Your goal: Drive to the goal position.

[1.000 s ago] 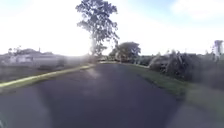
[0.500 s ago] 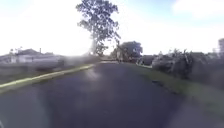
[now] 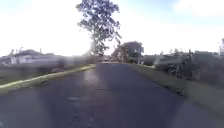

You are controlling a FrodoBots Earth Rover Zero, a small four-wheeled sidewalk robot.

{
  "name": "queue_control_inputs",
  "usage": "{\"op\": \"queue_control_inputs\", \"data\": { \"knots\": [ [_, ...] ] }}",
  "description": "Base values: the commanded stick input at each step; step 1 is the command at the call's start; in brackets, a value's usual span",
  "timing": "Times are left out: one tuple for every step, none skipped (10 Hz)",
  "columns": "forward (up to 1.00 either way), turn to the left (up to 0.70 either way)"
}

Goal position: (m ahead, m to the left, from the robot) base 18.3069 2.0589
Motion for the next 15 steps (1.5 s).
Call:
{"op": "queue_control_inputs", "data": {
  "knots": [
    [1.00, -0.40],
    [1.00, 0.00],
    [1.00, 0.00],
    [1.00, 0.00],
    [1.00, 0.00],
    [1.00, 0.00],
    [1.00, 0.00],
    [1.00, 0.00],
    [1.00, 0.00],
    [1.00, 0.00],
    [1.00, 0.00],
    [1.00, 0.00],
    [1.00, 0.00],
    [1.00, 0.00],
    [1.00, 0.00]
  ]
}}
